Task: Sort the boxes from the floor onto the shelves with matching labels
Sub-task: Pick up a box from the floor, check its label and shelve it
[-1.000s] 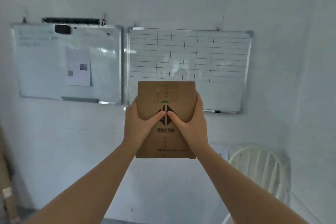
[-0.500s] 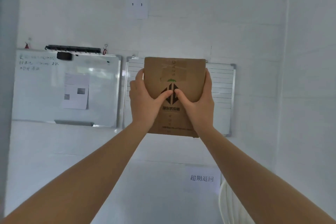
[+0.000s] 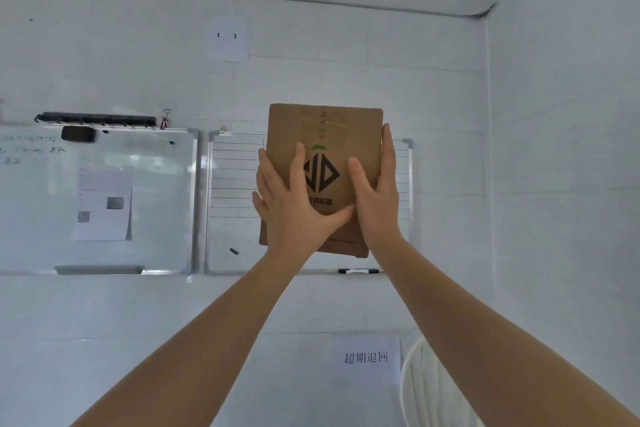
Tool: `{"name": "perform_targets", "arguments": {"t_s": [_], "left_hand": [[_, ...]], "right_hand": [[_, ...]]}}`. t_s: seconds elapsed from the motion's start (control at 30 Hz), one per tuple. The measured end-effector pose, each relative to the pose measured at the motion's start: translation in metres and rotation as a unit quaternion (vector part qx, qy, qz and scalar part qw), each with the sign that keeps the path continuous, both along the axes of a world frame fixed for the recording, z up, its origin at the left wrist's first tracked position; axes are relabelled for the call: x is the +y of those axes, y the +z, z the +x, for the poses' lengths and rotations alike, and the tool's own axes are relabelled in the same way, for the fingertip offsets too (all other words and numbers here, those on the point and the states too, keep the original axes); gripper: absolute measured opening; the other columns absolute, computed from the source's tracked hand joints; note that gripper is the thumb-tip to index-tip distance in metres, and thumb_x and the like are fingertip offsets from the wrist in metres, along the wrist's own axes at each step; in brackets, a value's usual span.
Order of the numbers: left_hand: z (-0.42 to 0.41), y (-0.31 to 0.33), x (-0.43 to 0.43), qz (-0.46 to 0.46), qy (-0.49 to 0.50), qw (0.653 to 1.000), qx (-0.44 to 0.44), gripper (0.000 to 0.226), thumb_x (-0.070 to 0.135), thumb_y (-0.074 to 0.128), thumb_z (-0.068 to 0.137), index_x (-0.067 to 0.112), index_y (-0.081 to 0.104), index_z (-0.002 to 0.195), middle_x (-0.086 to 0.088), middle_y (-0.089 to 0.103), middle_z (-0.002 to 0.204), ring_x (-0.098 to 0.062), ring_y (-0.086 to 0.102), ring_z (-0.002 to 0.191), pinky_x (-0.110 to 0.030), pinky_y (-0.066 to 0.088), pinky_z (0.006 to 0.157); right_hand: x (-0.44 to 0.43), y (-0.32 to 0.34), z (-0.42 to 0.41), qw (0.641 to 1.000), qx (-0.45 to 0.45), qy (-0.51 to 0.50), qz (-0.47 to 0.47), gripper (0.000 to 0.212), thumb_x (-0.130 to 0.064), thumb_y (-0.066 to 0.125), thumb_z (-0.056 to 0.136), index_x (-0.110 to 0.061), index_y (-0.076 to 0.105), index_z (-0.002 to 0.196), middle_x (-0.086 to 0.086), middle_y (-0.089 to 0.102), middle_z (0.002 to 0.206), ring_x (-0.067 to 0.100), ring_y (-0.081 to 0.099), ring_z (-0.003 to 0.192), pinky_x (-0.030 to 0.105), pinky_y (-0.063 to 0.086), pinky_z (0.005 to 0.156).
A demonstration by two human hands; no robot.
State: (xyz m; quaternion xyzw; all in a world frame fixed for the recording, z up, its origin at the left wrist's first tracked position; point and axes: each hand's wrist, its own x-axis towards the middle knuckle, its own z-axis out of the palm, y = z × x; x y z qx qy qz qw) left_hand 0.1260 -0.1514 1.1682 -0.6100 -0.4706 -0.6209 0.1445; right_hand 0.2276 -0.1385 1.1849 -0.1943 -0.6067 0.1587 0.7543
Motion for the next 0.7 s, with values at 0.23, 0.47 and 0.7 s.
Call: {"name": "perform_targets", "arguments": {"t_s": [0.23,0.47,0.7], "left_hand": [[0.010,0.014,-0.003,-0.052,-0.085,0.989,-0.114,0.124,0.062,0.074,0.054,0.037,-0.005,0.146,-0.016,-0.009,0.156,-0.035,0.006,0.143,-0.058,0.014,0.113],[0.011,0.022,-0.004,-0.063,-0.121,0.976,-0.172,0.129,0.070,0.068,0.041,0.045,-0.008,0.143,-0.013,0.001,0.154,-0.032,0.014,0.141,-0.057,0.024,0.110],[-0.008,0.029,-0.009,-0.075,-0.151,0.979,-0.116,0.132,0.077,0.063,0.026,0.053,-0.003,0.139,-0.010,0.014,0.150,-0.031,0.022,0.138,-0.059,0.028,0.107]], "right_hand": [[-0.012,0.004,-0.006,1.000,-0.016,-0.015,0.012,0.060,-0.052,0.037,0.084,-0.041,0.033,0.143,-0.012,0.033,0.154,0.012,0.029,0.142,0.047,0.025,0.117],[-0.012,0.003,-0.009,0.998,-0.027,-0.061,0.022,0.053,-0.054,0.028,0.087,-0.048,0.036,0.139,-0.014,0.026,0.157,0.011,0.017,0.146,0.051,0.016,0.118],[-0.013,0.006,0.017,0.992,0.017,0.012,-0.124,0.069,-0.048,0.060,0.085,-0.034,0.029,0.145,-0.004,0.040,0.145,0.019,0.045,0.129,0.042,0.043,0.104]]}}
